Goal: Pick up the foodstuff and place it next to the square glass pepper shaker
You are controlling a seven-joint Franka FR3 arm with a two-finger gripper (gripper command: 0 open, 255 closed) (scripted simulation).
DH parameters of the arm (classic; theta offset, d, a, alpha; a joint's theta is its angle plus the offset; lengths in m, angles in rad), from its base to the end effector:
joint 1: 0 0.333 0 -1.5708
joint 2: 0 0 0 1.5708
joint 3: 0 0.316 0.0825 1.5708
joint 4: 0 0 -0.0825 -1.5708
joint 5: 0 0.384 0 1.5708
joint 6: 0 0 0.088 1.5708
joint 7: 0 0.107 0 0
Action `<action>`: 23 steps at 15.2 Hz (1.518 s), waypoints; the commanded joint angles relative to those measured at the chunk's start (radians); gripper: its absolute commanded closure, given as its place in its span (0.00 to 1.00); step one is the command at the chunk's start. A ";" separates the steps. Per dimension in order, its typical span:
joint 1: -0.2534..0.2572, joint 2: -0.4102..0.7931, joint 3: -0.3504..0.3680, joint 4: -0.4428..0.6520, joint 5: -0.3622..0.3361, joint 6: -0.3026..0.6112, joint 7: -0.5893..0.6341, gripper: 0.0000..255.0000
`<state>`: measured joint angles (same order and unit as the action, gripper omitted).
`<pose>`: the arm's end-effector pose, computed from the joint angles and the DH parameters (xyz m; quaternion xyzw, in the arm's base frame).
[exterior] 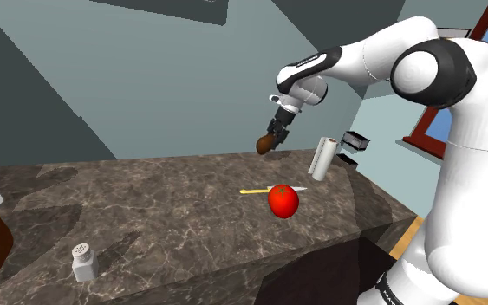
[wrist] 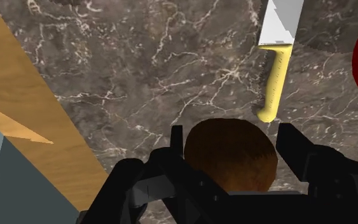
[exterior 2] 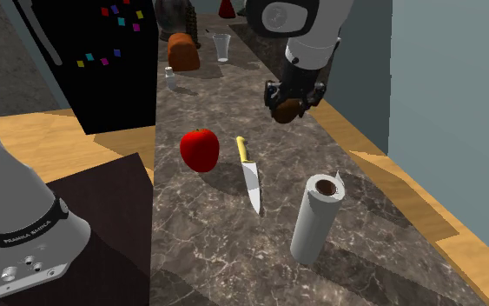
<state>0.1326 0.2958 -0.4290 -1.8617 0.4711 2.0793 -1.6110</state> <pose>0.6017 -0.1440 0.3710 -0.8470 -0.5121 -0.1039 0.0977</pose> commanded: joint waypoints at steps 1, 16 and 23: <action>0.002 -0.008 -0.002 0.015 -0.009 -0.021 0.012 1.00; 0.211 -0.219 0.103 -0.248 -0.090 0.151 0.315 1.00; 0.306 -0.261 0.182 -0.310 -0.113 0.224 0.489 1.00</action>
<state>0.4229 0.0354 -0.2611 -2.1583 0.3570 2.2824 -1.1492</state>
